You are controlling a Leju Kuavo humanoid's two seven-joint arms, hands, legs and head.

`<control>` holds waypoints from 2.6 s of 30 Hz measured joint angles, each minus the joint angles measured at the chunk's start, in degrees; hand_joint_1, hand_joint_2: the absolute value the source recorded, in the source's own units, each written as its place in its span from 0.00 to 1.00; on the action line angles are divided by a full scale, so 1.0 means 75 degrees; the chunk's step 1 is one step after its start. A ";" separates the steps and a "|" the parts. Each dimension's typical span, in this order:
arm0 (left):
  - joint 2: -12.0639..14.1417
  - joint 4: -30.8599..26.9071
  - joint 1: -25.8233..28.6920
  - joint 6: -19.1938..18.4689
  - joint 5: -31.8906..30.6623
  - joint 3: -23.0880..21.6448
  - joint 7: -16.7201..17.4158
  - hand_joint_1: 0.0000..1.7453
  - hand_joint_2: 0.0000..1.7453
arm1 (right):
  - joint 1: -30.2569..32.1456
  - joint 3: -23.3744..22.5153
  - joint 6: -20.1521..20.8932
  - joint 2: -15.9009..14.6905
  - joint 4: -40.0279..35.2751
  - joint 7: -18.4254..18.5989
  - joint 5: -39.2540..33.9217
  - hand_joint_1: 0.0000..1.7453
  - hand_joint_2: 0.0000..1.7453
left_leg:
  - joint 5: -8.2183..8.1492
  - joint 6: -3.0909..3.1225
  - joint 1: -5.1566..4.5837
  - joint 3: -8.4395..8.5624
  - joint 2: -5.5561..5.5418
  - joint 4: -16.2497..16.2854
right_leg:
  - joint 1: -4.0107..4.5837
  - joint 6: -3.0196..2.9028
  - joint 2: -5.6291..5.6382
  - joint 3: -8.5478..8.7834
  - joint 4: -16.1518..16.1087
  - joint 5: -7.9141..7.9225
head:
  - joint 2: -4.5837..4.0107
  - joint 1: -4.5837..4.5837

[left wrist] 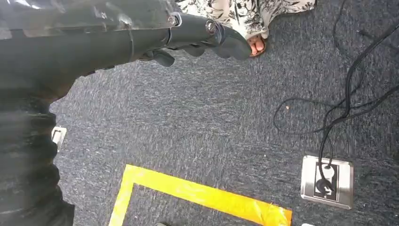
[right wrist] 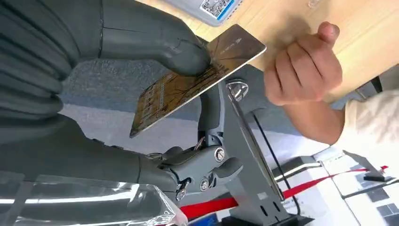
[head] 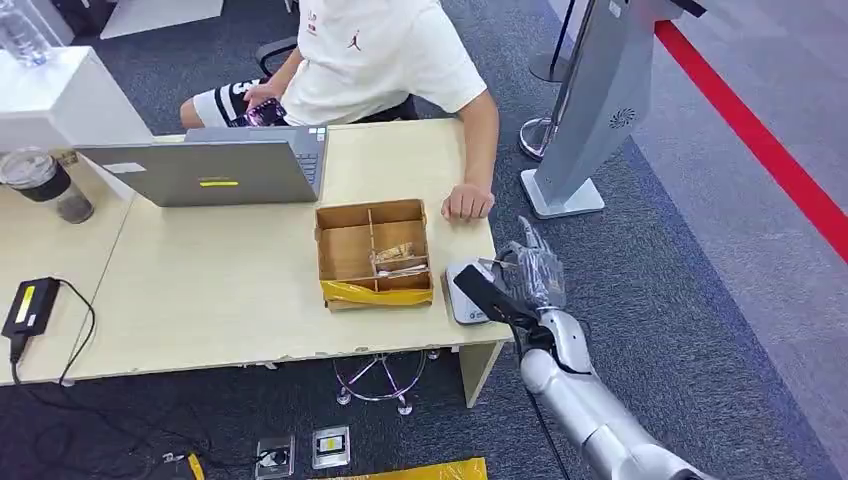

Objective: Pass the card to the sensor for recognition and then transmit it.

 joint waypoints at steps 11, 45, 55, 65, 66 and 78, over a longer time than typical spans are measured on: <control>-0.0012 0.0000 0.0003 0.0076 -0.0041 0.0000 0.0000 0.00 1.00 | 0.0137 -0.0516 -0.0761 -0.0026 -0.0864 -0.0224 0.0842 1.00 1.00 | 0.0000 0.0000 -0.0001 -0.0002 -0.0002 0.0001 | -0.0001 0.0000 -0.0002 0.0000 0.0001 0.0000 | 0.0000 0.0000; -0.0216 0.0000 -0.0241 0.0020 -0.0443 0.0000 -0.0047 0.00 1.00 | -0.0678 -0.0734 -0.0192 -0.0338 -0.3821 0.0632 0.1513 1.00 1.00 | 0.0001 0.0001 -0.0001 0.0002 0.0008 0.0003 | -0.0001 0.0000 0.0002 -0.0002 0.0002 0.0001 | 0.0000 0.0000; -0.0259 0.0000 -0.0287 0.0017 -0.0557 0.0000 -0.0009 0.00 1.00 | -0.0684 -0.0723 0.0169 -0.0376 -0.4068 0.0670 0.1725 1.00 1.00 | 0.0001 0.0001 0.0000 0.0000 0.0007 0.0003 | -0.0001 0.0000 0.0002 0.0000 0.0002 0.0001 | 0.0000 0.0000; -0.0286 0.0000 -0.0385 -0.0038 -0.0700 0.0000 0.0023 0.00 1.00 | -0.0974 -0.0364 0.1095 -0.0329 -0.4057 0.0618 0.2087 1.00 1.00 | 0.0001 0.0001 0.0000 -0.0001 0.0006 0.0002 | 0.0000 0.0000 0.0001 0.0001 0.0004 0.0001 | 0.0000 0.0000; -0.0291 0.0000 -0.0402 -0.0044 -0.0711 0.0000 0.0023 0.00 1.00 | -0.1014 -0.0317 0.1175 -0.0303 -0.4019 0.0612 0.2104 1.00 1.00 | 0.0001 0.0001 0.0000 -0.0001 0.0006 0.0002 | 0.0000 0.0000 0.0001 0.0001 0.0004 0.0001 | 0.0000 0.0000; -0.0329 0.0000 -0.0472 -0.0096 -0.0758 0.0000 0.0023 0.00 1.00 | -0.1526 0.0236 0.1836 0.0050 -0.3089 0.0358 0.2139 1.00 1.00 | 0.0001 0.0001 0.0000 -0.0006 0.0004 0.0002 | 0.0000 0.0000 -0.0003 0.0000 0.0005 0.0001 | 0.0000 0.0003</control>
